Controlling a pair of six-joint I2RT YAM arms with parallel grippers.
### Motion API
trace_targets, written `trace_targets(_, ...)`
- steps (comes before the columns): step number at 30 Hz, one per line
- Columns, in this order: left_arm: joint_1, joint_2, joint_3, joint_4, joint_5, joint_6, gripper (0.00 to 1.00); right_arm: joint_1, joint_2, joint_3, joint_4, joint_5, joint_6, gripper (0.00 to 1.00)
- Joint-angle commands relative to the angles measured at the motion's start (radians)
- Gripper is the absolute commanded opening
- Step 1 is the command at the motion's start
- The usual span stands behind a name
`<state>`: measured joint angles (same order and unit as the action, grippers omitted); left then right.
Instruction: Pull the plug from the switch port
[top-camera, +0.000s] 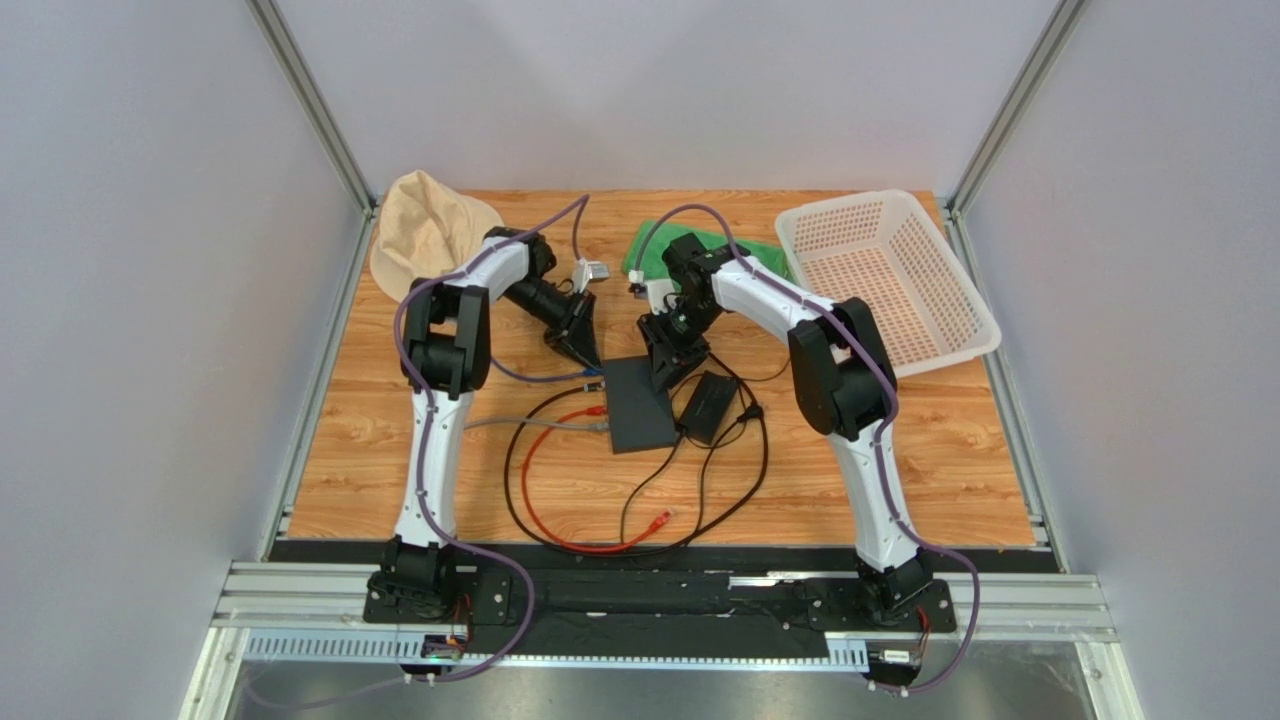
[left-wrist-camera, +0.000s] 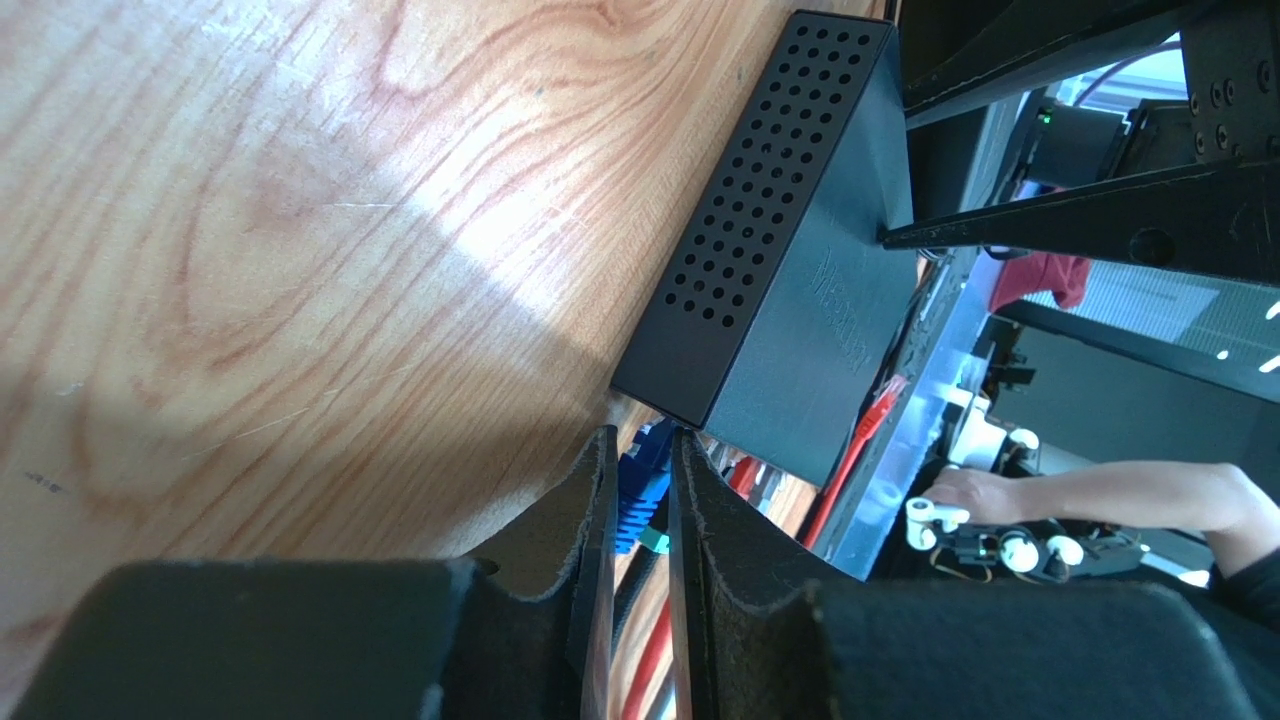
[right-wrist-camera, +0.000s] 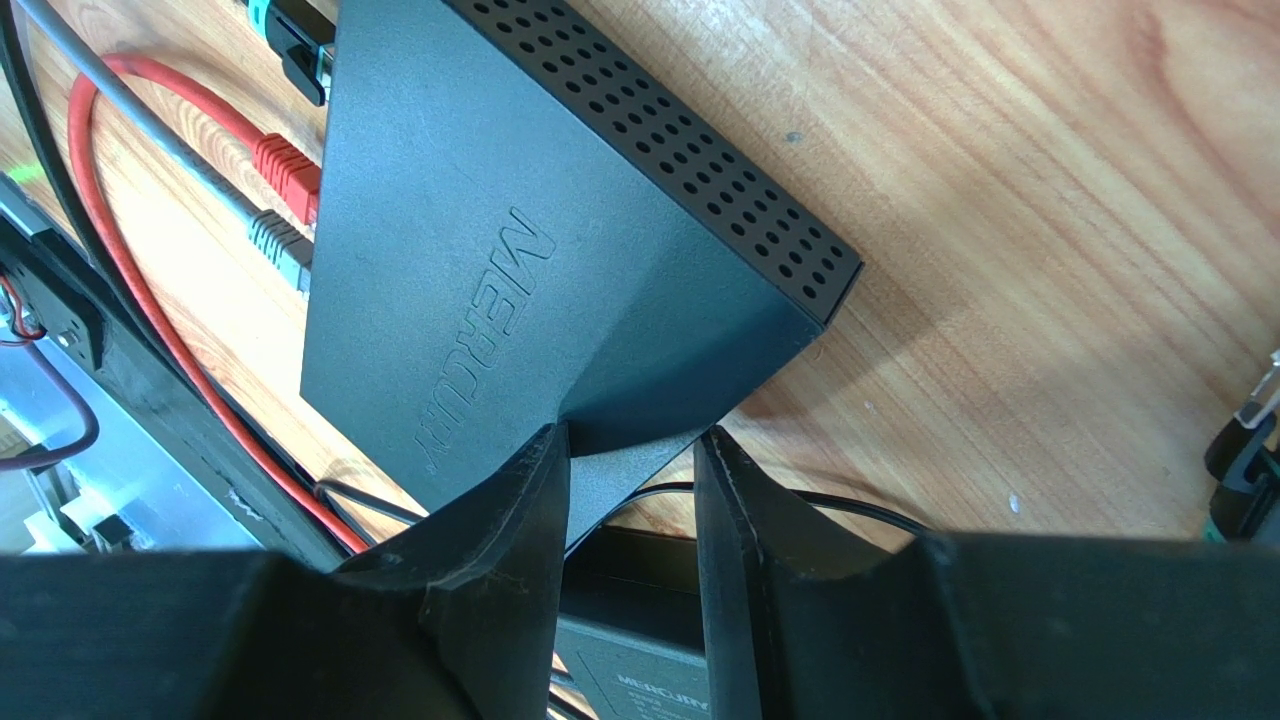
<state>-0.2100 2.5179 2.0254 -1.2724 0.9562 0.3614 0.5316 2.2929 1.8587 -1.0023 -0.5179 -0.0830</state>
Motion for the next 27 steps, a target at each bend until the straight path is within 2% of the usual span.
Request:
trace_targets(1, -0.069, 0.041, 0.012, -0.102, 0.006, -0.005, 0.0, 0.036, 0.086, -0.05, 0.125, 0.163, -0.069, 0.36)
trace_targets(5, -0.086, -0.008, -0.042, -0.009, -0.036, -0.117, 0.0, 0.036, 0.086, -0.049, 0.126, 0.162, -0.069, 0.36)
trace_targets(7, -0.1, -0.042, -0.091, 0.059, -0.12, -0.172, 0.0, 0.036, 0.086, -0.049, 0.125, 0.162, -0.07, 0.36)
trace_targets(9, -0.112, -0.08, -0.119, 0.091, -0.19, -0.188, 0.0, 0.036, 0.088, -0.046, 0.128, 0.164, -0.07, 0.36)
trace_targets(12, -0.111, -0.082, -0.117, 0.085, -0.215, -0.184, 0.0, 0.036, 0.089, -0.043, 0.129, 0.164, -0.07, 0.36)
trace_targets(19, -0.103, -0.067, -0.097, 0.048, -0.194, -0.145, 0.0, 0.036, 0.083, -0.049, 0.129, 0.162, -0.073, 0.36)
trace_targets(27, -0.106, -0.042, -0.123, 0.062, -0.007, -0.144, 0.0, 0.039, 0.08, -0.044, 0.129, 0.168, -0.077, 0.36)
